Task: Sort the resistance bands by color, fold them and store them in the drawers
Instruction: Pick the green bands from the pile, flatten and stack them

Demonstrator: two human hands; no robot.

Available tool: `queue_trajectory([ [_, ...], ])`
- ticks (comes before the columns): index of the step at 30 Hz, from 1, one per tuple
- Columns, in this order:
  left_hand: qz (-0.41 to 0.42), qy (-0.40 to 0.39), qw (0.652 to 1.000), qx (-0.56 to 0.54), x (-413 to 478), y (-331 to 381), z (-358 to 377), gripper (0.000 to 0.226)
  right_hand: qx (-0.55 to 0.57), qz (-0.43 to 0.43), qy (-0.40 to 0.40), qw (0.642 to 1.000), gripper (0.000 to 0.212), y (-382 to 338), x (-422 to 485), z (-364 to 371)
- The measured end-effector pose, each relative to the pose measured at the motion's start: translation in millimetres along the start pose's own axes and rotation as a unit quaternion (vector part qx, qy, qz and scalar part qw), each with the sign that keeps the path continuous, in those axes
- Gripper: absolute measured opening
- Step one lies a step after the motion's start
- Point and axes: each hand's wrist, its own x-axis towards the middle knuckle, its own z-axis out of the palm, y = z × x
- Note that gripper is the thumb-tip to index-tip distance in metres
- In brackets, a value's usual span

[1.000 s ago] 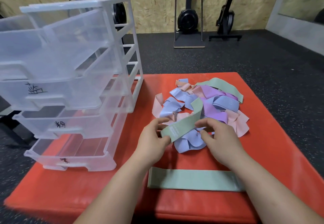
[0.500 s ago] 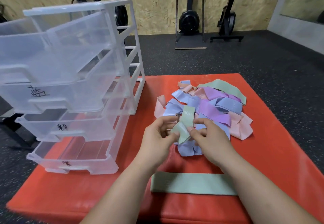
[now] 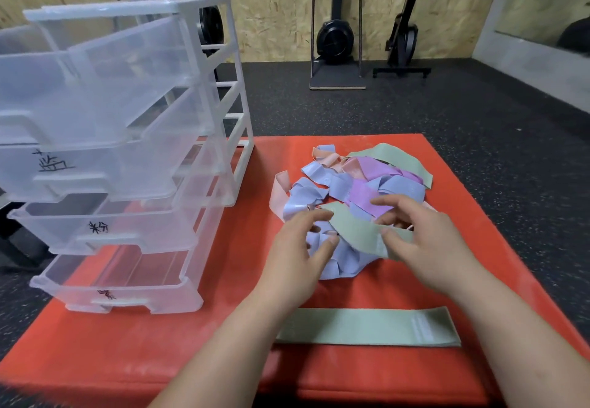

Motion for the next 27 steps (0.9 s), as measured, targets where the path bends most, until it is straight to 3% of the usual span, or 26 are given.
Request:
queue_trajectory([
  [5, 0.089, -0.110, 0.988, 0.056, 2.0, 11.6, 20.9, 0.051, -0.014, -0.036, -0.074, 0.997, 0.045, 11.8, -13.4, -9.2],
  [8, 0.113, -0.118, 0.982, 0.091, 6.3, 13.8, 34.8, 0.049, 0.003, -0.038, -0.069, 0.997, 0.039, 14.1, -20.3, -12.6],
  [12, 0.128, -0.075, 0.983, 0.106, 15.3, 11.6, 46.9, 0.029, -0.025, -0.011, -0.043, 0.999, 0.037, 29.9, -27.3, -14.1],
  [14, 0.137, -0.054, 0.982, 0.114, 18.8, 10.8, 49.4, 0.024, -0.052, 0.006, -0.023, 0.998, 0.024, 34.7, -28.5, -18.0],
  [18, 0.185, -0.028, 0.964, 0.190, 28.7, 5.0, 51.7, 0.008, -0.036, -0.091, 0.052, 0.994, 0.014, 23.7, -30.0, -32.5],
  [21, 0.183, 0.018, 0.954, 0.236, 39.1, -6.5, 47.4, 0.009, -0.025, -0.122, 0.101, 0.987, 0.014, 21.5, -33.1, -40.4],
  [27, 0.133, 0.092, 0.942, 0.294, 40.4, -10.4, 24.4, 0.011, 0.081, 0.008, 0.177, 0.981, 0.020, 39.3, -39.9, -52.5],
])
